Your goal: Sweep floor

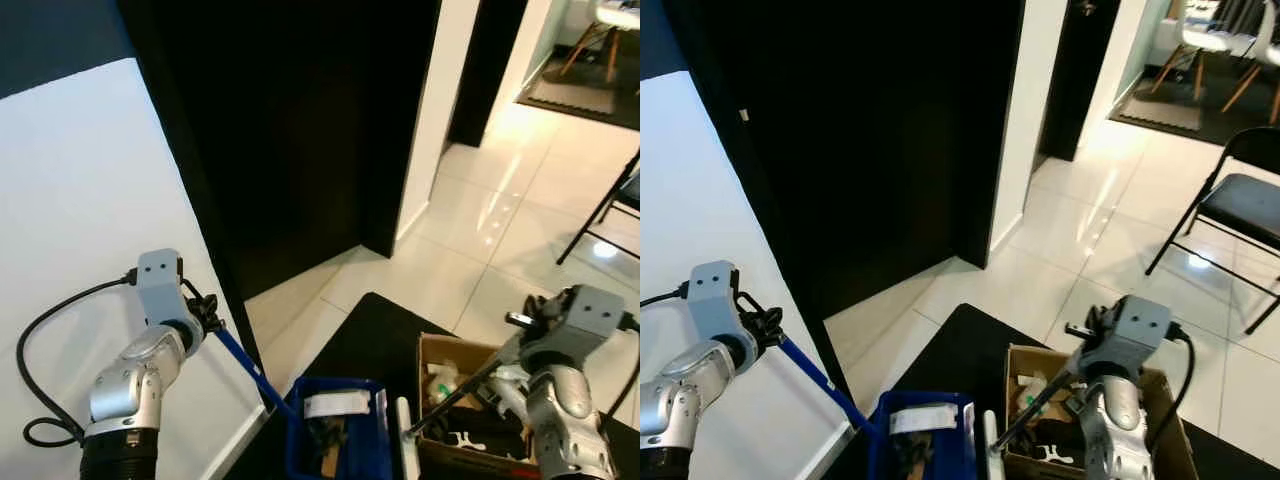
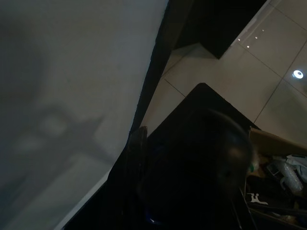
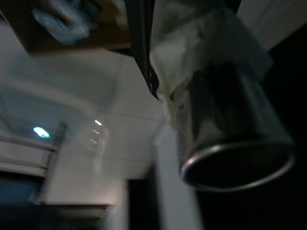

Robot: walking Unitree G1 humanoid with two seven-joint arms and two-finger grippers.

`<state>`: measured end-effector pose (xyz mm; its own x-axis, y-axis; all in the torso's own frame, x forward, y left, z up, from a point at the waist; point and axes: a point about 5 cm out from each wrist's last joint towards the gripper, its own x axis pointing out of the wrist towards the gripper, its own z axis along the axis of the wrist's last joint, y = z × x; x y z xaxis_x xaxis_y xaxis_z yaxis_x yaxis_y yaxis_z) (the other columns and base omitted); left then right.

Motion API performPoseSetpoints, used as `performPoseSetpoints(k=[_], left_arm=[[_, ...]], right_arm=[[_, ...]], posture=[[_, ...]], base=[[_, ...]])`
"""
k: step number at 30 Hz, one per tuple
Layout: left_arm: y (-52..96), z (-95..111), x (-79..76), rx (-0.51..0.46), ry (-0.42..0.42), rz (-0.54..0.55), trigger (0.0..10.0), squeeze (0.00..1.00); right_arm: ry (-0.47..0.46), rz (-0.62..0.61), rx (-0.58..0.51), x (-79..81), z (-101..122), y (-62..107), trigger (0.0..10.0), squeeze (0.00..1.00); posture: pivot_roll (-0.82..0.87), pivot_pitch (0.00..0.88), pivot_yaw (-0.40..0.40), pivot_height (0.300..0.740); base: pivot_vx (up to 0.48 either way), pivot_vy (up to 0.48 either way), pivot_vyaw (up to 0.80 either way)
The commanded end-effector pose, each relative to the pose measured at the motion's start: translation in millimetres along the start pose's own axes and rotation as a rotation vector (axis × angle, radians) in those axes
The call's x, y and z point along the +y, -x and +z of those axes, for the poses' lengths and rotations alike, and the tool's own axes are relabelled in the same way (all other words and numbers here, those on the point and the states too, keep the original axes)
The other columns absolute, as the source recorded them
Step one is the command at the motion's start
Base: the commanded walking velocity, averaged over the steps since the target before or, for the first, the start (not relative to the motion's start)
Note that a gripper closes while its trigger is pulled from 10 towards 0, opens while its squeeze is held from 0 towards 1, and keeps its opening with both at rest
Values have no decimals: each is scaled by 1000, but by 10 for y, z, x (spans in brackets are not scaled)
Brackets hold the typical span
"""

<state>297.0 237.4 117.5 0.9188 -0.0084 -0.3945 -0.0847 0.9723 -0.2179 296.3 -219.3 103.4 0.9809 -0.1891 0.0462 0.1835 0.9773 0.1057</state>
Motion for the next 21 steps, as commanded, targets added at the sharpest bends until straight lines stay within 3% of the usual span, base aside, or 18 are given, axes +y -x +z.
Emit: performPoseSetpoints(k=[1, 8, 16, 21], left_arm=[[22, 54, 46, -25, -10, 18, 10000, 0], [29, 96, 77, -40, -20, 37, 10000, 0], [42, 130, 156, -51, -33, 72, 10000, 0], [33, 111, 149, -46, -46, 74, 10000, 0]], right_arm=[[44, 50, -107, 53, 248, -57, 10000, 0], [65, 149, -155, 249, 414, -83, 10000, 0], [80, 176, -197, 326, 566, -102, 10000, 0], [60, 198, -264, 412, 775, -121, 10000, 0]], posture=[[-39, 71, 49, 740], [-34, 71, 48, 740], [-33, 72, 49, 740], [-34, 72, 50, 740]], base=[[0, 0, 0], [0, 0, 0], [0, 0, 0], [0, 0, 0]])
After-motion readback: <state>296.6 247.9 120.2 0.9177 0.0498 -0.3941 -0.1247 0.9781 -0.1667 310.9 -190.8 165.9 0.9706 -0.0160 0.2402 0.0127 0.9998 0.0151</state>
